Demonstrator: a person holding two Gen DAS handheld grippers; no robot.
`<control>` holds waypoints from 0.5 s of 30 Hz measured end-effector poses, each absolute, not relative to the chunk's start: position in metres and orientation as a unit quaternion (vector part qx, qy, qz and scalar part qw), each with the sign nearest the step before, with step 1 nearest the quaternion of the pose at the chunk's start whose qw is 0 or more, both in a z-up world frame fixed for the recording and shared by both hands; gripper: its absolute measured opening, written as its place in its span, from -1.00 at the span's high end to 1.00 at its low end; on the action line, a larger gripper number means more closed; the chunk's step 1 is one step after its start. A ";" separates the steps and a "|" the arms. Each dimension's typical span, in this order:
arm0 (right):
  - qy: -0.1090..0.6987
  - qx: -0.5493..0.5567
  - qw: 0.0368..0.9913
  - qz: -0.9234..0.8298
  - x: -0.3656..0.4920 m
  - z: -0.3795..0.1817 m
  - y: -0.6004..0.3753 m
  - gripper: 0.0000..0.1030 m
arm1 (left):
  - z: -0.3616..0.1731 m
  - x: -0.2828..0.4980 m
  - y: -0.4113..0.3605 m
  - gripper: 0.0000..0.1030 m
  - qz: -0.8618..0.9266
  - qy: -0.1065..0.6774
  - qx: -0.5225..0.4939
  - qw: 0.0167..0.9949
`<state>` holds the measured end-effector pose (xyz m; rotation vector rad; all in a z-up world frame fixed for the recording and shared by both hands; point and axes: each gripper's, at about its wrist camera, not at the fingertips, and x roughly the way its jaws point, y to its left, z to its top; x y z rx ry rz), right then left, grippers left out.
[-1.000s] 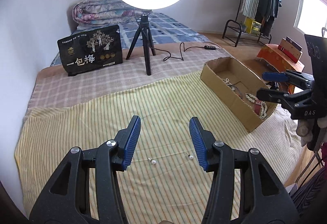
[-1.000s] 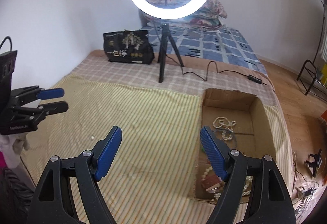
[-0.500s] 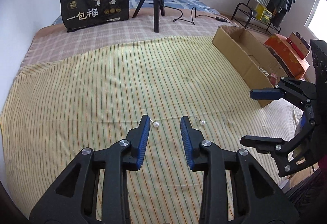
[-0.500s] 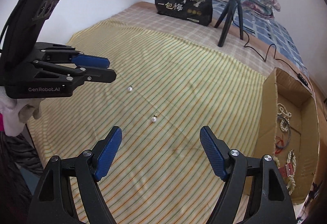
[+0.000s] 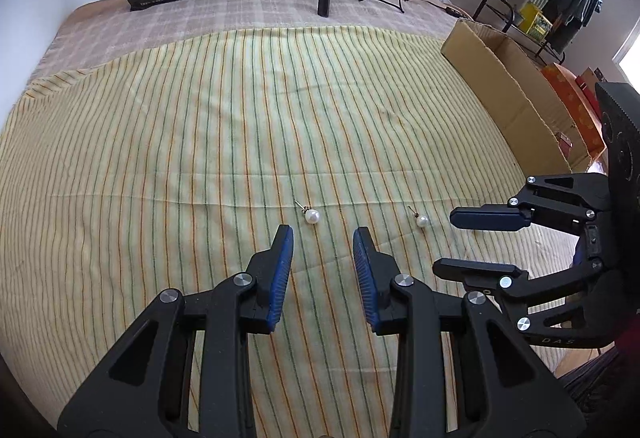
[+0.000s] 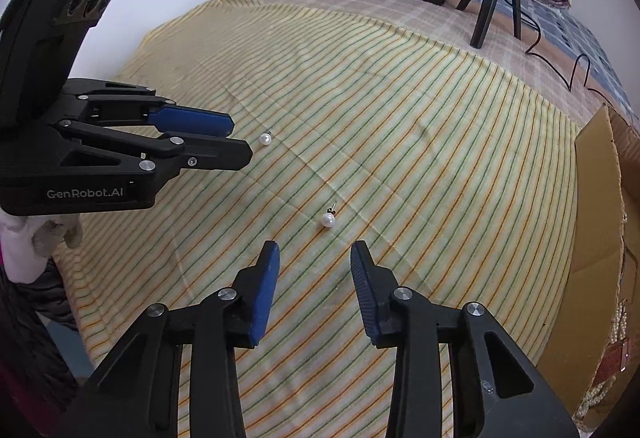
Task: Organize jewelry
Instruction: 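Move both open tools back toward the two pearl earrings on the sheet, then close the left tool on one pearl earring while the right tool grips the other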
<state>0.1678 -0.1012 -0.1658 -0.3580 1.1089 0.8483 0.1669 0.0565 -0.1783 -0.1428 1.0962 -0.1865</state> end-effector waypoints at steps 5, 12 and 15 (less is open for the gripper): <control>0.510 -0.165 0.750 0.388 0.174 -0.170 -0.095 0.43 | -0.183 0.174 0.055 0.39 -0.084 0.525 -0.065 0.844; 0.509 -0.165 0.751 0.386 0.179 -0.172 -0.092 0.44 | -0.192 0.184 0.058 0.39 -0.079 0.533 -0.075 0.839; 0.510 -0.165 0.752 0.383 0.180 -0.173 -0.091 0.44 | -0.196 0.187 0.060 0.39 -0.079 0.536 -0.087 0.836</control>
